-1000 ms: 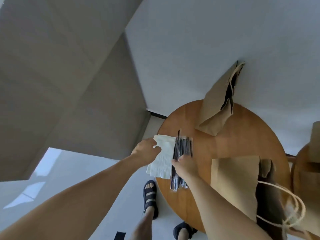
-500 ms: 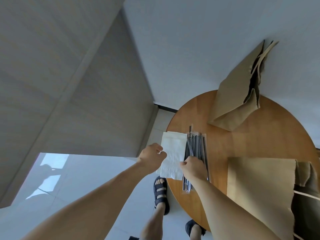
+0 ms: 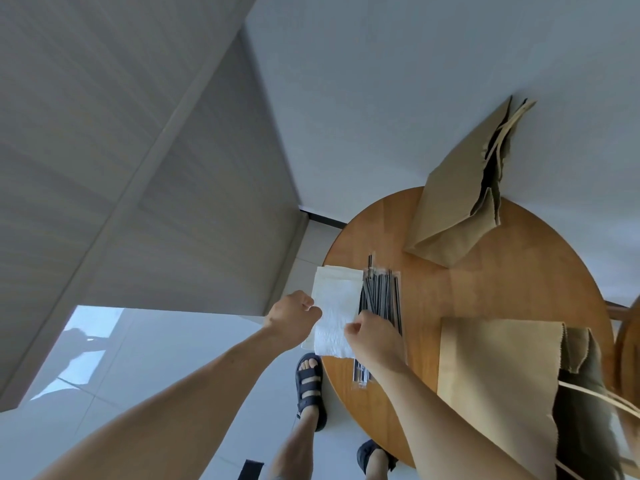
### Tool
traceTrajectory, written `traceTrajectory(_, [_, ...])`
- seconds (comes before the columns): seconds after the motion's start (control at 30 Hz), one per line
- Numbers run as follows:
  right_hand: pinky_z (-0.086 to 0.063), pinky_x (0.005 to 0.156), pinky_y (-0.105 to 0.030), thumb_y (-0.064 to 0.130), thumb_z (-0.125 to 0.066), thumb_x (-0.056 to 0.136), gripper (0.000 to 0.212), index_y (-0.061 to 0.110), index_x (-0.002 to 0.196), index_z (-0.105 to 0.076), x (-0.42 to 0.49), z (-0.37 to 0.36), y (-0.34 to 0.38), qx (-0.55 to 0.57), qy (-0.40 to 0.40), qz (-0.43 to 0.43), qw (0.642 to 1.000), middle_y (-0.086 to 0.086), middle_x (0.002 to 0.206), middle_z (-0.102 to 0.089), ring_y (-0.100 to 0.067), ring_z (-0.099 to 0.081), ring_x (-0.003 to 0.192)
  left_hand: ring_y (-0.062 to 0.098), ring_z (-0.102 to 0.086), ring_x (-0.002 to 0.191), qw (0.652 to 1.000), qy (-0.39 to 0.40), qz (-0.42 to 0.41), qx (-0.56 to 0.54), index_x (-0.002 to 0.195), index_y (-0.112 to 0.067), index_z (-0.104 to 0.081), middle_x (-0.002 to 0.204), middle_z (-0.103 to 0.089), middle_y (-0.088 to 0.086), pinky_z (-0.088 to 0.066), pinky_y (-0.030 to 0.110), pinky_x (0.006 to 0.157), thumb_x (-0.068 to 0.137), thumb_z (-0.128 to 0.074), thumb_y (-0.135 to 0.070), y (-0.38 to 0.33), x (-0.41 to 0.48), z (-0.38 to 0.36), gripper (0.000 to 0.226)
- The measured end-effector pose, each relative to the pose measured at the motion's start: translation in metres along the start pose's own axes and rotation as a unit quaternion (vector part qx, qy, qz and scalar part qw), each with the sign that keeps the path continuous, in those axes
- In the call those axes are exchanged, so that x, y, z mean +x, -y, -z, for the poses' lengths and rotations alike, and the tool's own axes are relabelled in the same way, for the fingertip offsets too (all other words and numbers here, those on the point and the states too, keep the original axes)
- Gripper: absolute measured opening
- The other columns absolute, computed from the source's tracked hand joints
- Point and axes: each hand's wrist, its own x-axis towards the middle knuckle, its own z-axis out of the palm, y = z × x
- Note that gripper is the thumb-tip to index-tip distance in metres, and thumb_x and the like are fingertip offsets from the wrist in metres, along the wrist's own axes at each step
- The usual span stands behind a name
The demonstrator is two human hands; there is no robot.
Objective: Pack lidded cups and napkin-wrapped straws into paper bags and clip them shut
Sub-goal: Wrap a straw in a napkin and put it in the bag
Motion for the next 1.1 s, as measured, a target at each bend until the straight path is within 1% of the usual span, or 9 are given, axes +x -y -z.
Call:
traceTrajectory(0.17, [-0.036, 0.055, -0.015, 0.012, -0.067, 0.077, 0.021, 0.02, 0.065, -0.053, -0.004, 0.01, 0.005, 0.296, -0.021, -0.018, 0.955, 0.013, 0.059, -0.054, -0.001, -0.049, 0.056, 0.013, -0.048, 0.067, 0.998, 0.006, 0.028, -0.052, 0.106, -0.007, -0.059, 0.078, -0.054, -0.004, -0.04, 0.025, 0.061, 0.089, -0.052, -0.028, -0.005, -0.002, -0.002, 0.028])
traceTrajectory(0.33, [-0.035, 0.051, -0.018, 0.008, -0.066, 0.074, 0.029, 0.026, 0.058, -0.05, -0.02, 0.028, 0.004, 0.481, 0.037, 0.014, 0.876, 0.012, 0.054, -0.045, -0.004, -0.041, 0.052, 0.029, -0.065, 0.101, 0.957, 0.102, 0.083, -0.257, 0.108, -0.015, -0.064, 0.107, -0.069, 0.008, -0.054, 0.042, 0.091, 0.093, -0.057, -0.044, -0.024, -0.015, -0.005, 0.033])
traceTrajectory(0.47, [-0.041, 0.052, -0.021, 0.018, -0.074, 0.077, 0.024, 0.022, 0.061, -0.057, -0.026, 0.038, -0.012, 0.537, 0.072, 0.023, 0.84, 0.003, 0.058, -0.053, -0.009, -0.048, 0.054, 0.032, -0.068, 0.086, 0.919, 0.145, 0.062, -0.361, 0.102, -0.001, -0.065, 0.097, -0.071, 0.016, -0.056, 0.041, 0.08, 0.083, -0.074, -0.021, -0.029, -0.021, -0.007, 0.029])
traceTrajectory(0.53, [-0.044, 0.054, -0.023, 0.027, -0.073, 0.087, 0.023, 0.017, 0.071, -0.059, -0.023, 0.034, -0.026, 0.493, -0.012, -0.015, 0.87, 0.001, 0.064, -0.062, -0.011, -0.057, 0.057, 0.033, -0.067, 0.087, 0.922, 0.117, 0.044, -0.365, 0.099, -0.002, -0.065, 0.101, -0.07, 0.019, -0.055, 0.044, 0.083, 0.088, -0.068, -0.013, -0.028, -0.021, -0.009, 0.015])
traceTrajectory(0.6, [-0.041, 0.056, -0.02, 0.034, -0.064, 0.093, 0.019, 0.017, 0.083, -0.06, -0.016, 0.024, -0.042, 0.335, -0.097, -0.065, 0.935, 0.006, 0.072, -0.064, -0.012, -0.063, 0.066, 0.032, -0.067, 0.089, 0.941, 0.063, 0.034, -0.33, 0.096, -0.009, -0.066, 0.102, -0.071, 0.014, -0.056, 0.045, 0.084, 0.092, -0.064, -0.017, -0.026, -0.019, -0.011, 0.009])
traceTrajectory(0.7, [-0.034, 0.05, -0.018, 0.038, -0.062, 0.093, 0.021, 0.019, 0.098, -0.056, -0.007, 0.005, -0.059, 0.075, -0.075, -0.08, 0.991, 0.01, 0.077, -0.058, -0.004, -0.055, 0.065, 0.025, -0.067, 0.086, 0.961, 0.019, 0.015, -0.274, 0.091, -0.021, -0.065, 0.095, -0.071, 0.005, -0.057, 0.037, 0.074, 0.093, -0.062, -0.024, -0.022, -0.019, -0.014, 0.004])
traceTrajectory(0.83, [-0.043, 0.05, -0.026, 0.04, -0.059, 0.093, 0.021, 0.019, 0.094, -0.054, 0.002, -0.012, -0.069, -0.02, -0.02, -0.097, 0.995, 0.006, 0.07, -0.06, -0.013, -0.06, 0.061, 0.018, -0.065, 0.083, 0.972, -0.005, 0.004, -0.234, 0.09, -0.025, -0.064, 0.091, -0.068, -0.002, -0.052, 0.026, 0.062, 0.091, -0.062, -0.028, -0.019, -0.022, -0.015, 0.003])
traceTrajectory(0.97, [-0.037, 0.045, -0.024, 0.027, -0.052, 0.094, 0.025, 0.019, 0.07, -0.048, 0.005, -0.016, -0.068, -0.048, -0.022, -0.092, 0.994, 0.004, 0.058, -0.055, -0.015, -0.062, 0.054, 0.025, -0.065, 0.09, 0.973, -0.008, 0.006, -0.231, 0.093, -0.023, -0.066, 0.096, -0.069, 0.003, -0.059, 0.041, 0.077, 0.09, -0.062, -0.027, -0.021, -0.025, -0.015, 0.006])
traceTrajectory(1.1, [-0.034, 0.043, -0.022, 0.03, -0.053, 0.093, 0.014, 0.024, 0.083, -0.061, -0.007, -0.003, -0.065, -0.02, -0.047, -0.086, 0.995, 0.009, 0.061, -0.059, -0.006, -0.058, 0.052, 0.021, -0.066, 0.084, 0.971, -0.016, -0.005, -0.238, 0.089, -0.023, -0.065, 0.092, -0.07, 0.003, -0.057, 0.032, 0.066, 0.09, -0.062, -0.024, -0.032, -0.029, -0.016, 0.004])
